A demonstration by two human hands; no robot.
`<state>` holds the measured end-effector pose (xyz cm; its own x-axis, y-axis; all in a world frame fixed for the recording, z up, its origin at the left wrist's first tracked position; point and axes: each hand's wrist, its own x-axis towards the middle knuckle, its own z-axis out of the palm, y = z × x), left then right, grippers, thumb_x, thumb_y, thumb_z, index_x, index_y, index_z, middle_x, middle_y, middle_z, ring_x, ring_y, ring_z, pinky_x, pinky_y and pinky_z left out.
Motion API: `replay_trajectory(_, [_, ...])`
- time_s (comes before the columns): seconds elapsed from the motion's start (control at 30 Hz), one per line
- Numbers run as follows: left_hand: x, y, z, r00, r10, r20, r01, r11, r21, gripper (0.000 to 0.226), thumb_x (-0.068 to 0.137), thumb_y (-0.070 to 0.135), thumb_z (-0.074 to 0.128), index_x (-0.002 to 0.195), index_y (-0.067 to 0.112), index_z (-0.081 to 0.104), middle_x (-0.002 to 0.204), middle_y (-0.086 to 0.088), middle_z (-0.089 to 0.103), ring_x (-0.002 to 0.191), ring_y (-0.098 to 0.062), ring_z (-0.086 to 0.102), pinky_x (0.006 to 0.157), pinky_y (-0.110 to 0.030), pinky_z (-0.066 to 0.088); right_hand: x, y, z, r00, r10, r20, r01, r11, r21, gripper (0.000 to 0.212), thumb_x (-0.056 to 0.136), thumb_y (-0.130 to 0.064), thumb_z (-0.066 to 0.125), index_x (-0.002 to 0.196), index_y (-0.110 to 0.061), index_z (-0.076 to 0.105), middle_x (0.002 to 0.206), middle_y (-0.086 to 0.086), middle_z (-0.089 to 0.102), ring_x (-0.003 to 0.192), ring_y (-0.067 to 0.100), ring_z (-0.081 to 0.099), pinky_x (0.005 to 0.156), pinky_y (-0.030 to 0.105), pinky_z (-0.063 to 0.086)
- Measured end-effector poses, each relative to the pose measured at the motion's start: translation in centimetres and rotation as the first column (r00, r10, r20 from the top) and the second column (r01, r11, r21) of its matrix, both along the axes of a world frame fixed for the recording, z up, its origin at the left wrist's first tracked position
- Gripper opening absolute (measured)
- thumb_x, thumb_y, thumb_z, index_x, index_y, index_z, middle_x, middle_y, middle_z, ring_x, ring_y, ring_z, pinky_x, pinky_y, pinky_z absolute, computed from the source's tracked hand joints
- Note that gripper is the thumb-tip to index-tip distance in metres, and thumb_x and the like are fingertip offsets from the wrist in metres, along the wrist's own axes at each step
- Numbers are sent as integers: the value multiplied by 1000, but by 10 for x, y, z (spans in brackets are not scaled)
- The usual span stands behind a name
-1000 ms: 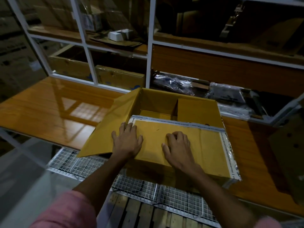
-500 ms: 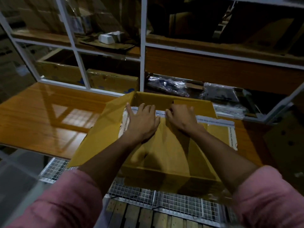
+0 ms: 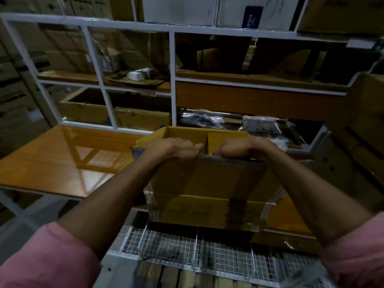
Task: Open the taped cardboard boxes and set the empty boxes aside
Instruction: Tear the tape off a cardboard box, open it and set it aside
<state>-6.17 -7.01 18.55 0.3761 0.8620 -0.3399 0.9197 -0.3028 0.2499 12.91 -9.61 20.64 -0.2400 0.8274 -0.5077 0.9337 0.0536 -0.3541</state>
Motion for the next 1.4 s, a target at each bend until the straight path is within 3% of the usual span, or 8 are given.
replay_trajectory(0.17, [-10,-70,-11,1000,18,18,-15,985,-172,76,105,64,12,155,14,40,164,-16,32,149,-35,33,119,-50,28,-11,-57,-32,996,-1,-91,-3,999,-44,37,109,-36,39,131,-17,61,133,12,60,119,28,57,109,47,43])
replay_trajectory(0.33, [-21,-116,-37,995,24,96,10,942,-336,82,99,73,11,161,23,29,167,-11,28,152,-33,28,122,-49,24,-19,-87,-88,997,-17,-80,19,1000,17,50,101,-49,47,145,-25,50,145,4,54,125,25,55,108,50,45])
replay_trajectory(0.43, [-18,-129,-77,990,-41,135,69,975,-211,74,105,63,17,161,16,26,166,-14,30,151,-31,30,120,-42,27,-24,-106,-124,987,-92,-133,106,989,102,59,98,-46,51,150,-23,40,144,6,53,122,25,57,102,43,49])
replay_trajectory(0.7, [-19,-112,-180,991,-106,-85,124,961,249,73,105,53,41,162,15,13,172,-9,5,158,-32,-1,125,-58,11,-28,-140,-188,996,-86,14,76,945,318,69,101,-38,52,159,-15,22,166,11,22,151,31,21,122,45,25])
replay_trajectory(0.83, [-17,-94,-200,981,-136,-138,175,931,321,79,102,56,47,161,15,14,167,-9,22,156,-31,15,124,-59,11,-31,-148,-204,990,-64,125,10,918,396,68,102,-36,49,160,-19,17,169,7,9,155,32,4,124,50,16])
replay_trajectory(0.97, [-26,-73,-206,984,-161,-77,178,911,373,67,95,62,56,147,24,36,146,-6,48,137,-28,41,113,-53,30,-40,-141,-211,969,-119,216,-13,851,525,64,97,-33,51,155,-22,25,162,9,21,148,33,19,119,52,22])
replay_trajectory(1.13, [-63,-56,-219,982,-156,-111,185,921,343,63,94,59,59,142,24,37,144,-7,47,136,-30,40,112,-54,31,-48,-136,-216,939,-126,319,-55,863,503,77,97,-23,60,158,-26,14,162,12,22,148,34,21,122,50,20])
replay_trajectory(1.4, [-126,-50,-224,981,-139,-138,177,931,320,58,97,56,56,142,24,38,142,-7,46,134,-31,39,110,-54,32,-106,-122,-236,954,-154,256,-4,850,527,93,87,-30,75,157,-33,13,160,11,22,146,33,21,120,50,18])
